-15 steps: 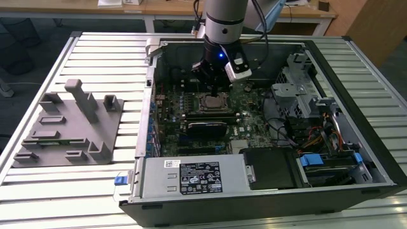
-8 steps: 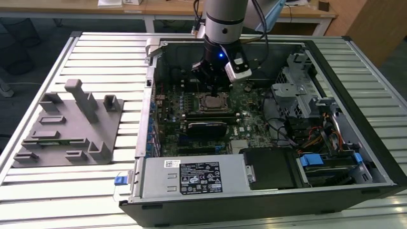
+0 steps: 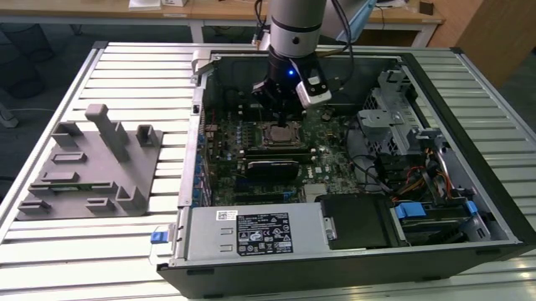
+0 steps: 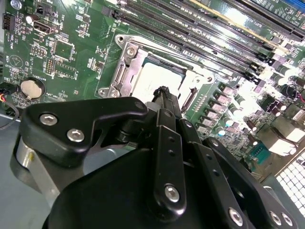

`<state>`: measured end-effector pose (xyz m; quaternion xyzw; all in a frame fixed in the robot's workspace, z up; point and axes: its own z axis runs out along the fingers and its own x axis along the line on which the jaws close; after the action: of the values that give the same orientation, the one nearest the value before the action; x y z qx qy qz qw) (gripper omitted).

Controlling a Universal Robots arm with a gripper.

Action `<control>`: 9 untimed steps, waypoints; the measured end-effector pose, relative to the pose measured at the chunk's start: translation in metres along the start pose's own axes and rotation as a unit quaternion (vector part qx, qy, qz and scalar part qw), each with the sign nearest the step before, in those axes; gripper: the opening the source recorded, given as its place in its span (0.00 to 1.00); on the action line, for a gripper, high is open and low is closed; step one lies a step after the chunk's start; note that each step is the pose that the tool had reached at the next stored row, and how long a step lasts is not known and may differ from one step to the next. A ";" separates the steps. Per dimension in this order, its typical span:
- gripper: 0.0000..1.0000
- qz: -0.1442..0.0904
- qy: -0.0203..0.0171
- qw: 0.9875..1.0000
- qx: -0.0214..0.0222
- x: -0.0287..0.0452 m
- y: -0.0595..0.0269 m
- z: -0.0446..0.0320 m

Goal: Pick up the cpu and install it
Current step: 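Install the first cpu locking lever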

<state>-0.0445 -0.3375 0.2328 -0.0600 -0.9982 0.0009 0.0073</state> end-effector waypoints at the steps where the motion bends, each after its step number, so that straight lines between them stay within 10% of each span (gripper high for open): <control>1: 0.11 0.000 0.000 1.000 0.000 0.0017 -0.0002 0.0000; 9: 0.11 0.000 0.000 1.000 -0.001 0.0247 -0.0030 0.0004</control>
<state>-0.0694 -0.3375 0.2327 -0.0600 -0.9982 -0.0005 0.0067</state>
